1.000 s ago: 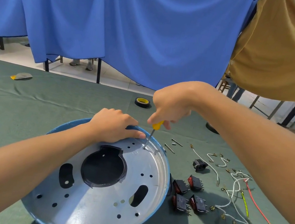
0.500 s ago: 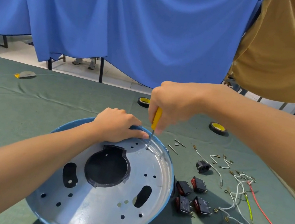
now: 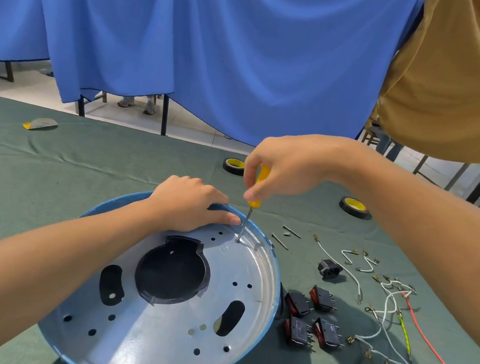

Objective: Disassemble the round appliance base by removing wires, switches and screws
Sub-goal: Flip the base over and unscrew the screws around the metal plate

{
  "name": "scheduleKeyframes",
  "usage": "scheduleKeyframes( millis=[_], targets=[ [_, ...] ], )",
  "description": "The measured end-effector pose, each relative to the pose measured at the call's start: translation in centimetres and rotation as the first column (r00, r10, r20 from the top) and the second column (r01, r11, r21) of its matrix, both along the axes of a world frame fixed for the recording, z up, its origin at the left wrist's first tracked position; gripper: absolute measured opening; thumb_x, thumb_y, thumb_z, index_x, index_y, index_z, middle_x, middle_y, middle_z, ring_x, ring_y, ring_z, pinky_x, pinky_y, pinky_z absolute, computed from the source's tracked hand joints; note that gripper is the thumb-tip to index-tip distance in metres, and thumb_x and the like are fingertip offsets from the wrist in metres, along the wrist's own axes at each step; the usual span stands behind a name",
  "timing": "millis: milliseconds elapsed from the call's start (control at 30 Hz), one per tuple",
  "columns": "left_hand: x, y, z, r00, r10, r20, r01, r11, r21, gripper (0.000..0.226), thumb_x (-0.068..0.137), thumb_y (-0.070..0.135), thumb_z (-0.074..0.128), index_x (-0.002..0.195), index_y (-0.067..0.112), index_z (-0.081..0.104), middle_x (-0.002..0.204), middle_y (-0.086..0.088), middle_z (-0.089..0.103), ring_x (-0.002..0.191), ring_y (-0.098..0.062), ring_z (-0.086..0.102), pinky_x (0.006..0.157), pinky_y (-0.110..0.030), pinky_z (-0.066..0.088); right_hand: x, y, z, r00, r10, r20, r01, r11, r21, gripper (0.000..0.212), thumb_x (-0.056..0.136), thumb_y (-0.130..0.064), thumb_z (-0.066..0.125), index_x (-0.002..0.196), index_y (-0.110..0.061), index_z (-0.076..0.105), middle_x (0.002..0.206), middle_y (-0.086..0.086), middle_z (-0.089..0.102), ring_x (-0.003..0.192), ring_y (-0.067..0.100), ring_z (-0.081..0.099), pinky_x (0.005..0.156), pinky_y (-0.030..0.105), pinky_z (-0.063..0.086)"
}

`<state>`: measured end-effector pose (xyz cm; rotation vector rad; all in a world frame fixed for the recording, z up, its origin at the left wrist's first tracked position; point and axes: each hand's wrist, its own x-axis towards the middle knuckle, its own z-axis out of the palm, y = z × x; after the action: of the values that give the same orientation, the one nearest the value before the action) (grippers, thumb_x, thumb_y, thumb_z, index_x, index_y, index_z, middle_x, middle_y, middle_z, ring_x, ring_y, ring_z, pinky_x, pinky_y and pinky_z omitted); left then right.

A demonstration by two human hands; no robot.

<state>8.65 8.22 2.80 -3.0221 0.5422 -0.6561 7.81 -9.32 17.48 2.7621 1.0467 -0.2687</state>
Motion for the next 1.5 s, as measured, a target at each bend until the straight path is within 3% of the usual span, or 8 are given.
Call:
scheduleKeyframes(
  millis=[167, 367, 500, 700, 833, 967, 1233, 1500],
  targets=[
    [-0.1, 0.1, 0.0, 1.000, -0.008, 0.005, 0.008, 1.000, 0.000, 0.071, 0.066, 0.088, 0.008, 0.059, 0.023, 0.035, 0.054, 0.007, 0.046, 0.052, -0.008, 0.042, 0.048, -0.028, 0.024, 0.1, 0.1, -1.1, 0.989, -0.045, 0.143, 0.032, 0.995, 0.090, 0.046, 0.096, -0.047, 0.047, 0.073, -0.009, 0.059, 0.064, 0.002, 0.049, 0.062, 0.022, 0.046, 0.054, 0.030, 0.035],
    [0.0, 0.1, 0.0, 1.000, -0.020, 0.009, 0.020, 1.000, 0.003, 0.072, 0.066, 0.089, 0.006, 0.060, 0.024, 0.036, 0.053, 0.007, 0.045, 0.051, -0.006, 0.042, 0.046, -0.027, 0.024, -0.3, 0.1, -0.9, 0.997, -0.062, 0.045, 0.056, 0.990, 0.130, 0.026, 0.090, -0.042, 0.057, 0.102, -0.021, 0.065, 0.097, 0.001, 0.064, 0.088, 0.023, 0.063, 0.065, 0.033, 0.050],
    [0.0, 0.1, 0.0, 1.000, -0.014, 0.009, 0.014, 1.000, 0.002, 0.070, 0.068, 0.088, 0.009, 0.059, 0.023, 0.035, 0.052, 0.007, 0.045, 0.050, -0.007, 0.042, 0.047, -0.027, 0.024, -0.2, 0.2, -1.7, 0.981, -0.130, 0.145, 0.097, 0.972, 0.213, 0.054, 0.095, -0.055, 0.044, 0.067, -0.009, 0.054, 0.061, 0.003, 0.047, 0.058, 0.021, 0.044, 0.050, 0.030, 0.031],
    [-0.1, 0.0, 0.1, 1.000, -0.003, 0.000, 0.003, 1.000, 0.008, 0.070, 0.068, 0.087, 0.011, 0.060, 0.022, 0.036, 0.054, 0.006, 0.045, 0.052, -0.008, 0.042, 0.048, -0.028, 0.024, -0.5, -0.2, -1.4, 0.993, -0.105, 0.061, 0.085, 0.961, 0.263, 0.014, 0.086, -0.032, 0.064, 0.095, -0.022, 0.068, 0.085, -0.003, 0.062, 0.076, 0.014, 0.056, 0.054, 0.026, 0.039],
    [-0.1, 0.0, 0.2, 1.000, -0.002, -0.010, 0.003, 1.000, 0.011, 0.071, 0.069, 0.086, 0.012, 0.063, 0.021, 0.040, 0.056, 0.006, 0.048, 0.055, -0.012, 0.046, 0.049, -0.028, 0.028, -0.5, -0.3, -0.9, 0.994, -0.102, 0.028, 0.095, 0.979, 0.181, 0.024, 0.087, -0.045, 0.063, 0.100, -0.025, 0.067, 0.090, -0.006, 0.061, 0.089, 0.021, 0.063, 0.064, 0.029, 0.047],
    [-0.1, 0.0, 0.2, 1.000, 0.011, -0.008, -0.011, 1.000, 0.009, 0.069, 0.072, 0.085, 0.016, 0.063, 0.021, 0.040, 0.056, 0.006, 0.048, 0.055, -0.012, 0.046, 0.049, -0.028, 0.027, -0.4, -0.1, -1.5, 0.986, -0.128, 0.107, 0.105, 0.974, 0.200, 0.051, 0.096, -0.053, 0.046, 0.072, -0.009, 0.057, 0.065, 0.003, 0.050, 0.061, 0.022, 0.047, 0.052, 0.029, 0.033],
    [0.0, 0.0, 0.1, 1.000, -0.005, 0.009, 0.005, 1.000, 0.022, 0.075, 0.066, 0.088, 0.008, 0.066, 0.022, 0.044, 0.056, 0.008, 0.048, 0.054, -0.007, 0.046, 0.047, -0.027, 0.024, -1.1, -0.3, -0.4, 0.997, -0.075, 0.000, 0.074, 0.993, 0.094, 0.018, 0.085, -0.042, 0.066, 0.098, -0.029, 0.067, 0.100, -0.005, 0.062, 0.093, 0.021, 0.062, 0.073, 0.032, 0.052],
    [0.0, -0.1, 0.2, 1.000, 0.000, 0.005, 0.000, 1.000, 0.015, 0.079, 0.064, 0.088, 0.007, 0.071, 0.023, 0.051, 0.058, 0.008, 0.050, 0.056, -0.008, 0.047, 0.048, -0.027, 0.025, -1.6, -0.1, -1.1, 0.989, -0.040, 0.144, 0.042, 0.999, -0.006, 0.048, 0.093, -0.040, 0.053, 0.051, -0.018, 0.061, 0.047, -0.011, 0.053, 0.050, 0.010, 0.044, 0.046, 0.025, 0.030]
  ],
)
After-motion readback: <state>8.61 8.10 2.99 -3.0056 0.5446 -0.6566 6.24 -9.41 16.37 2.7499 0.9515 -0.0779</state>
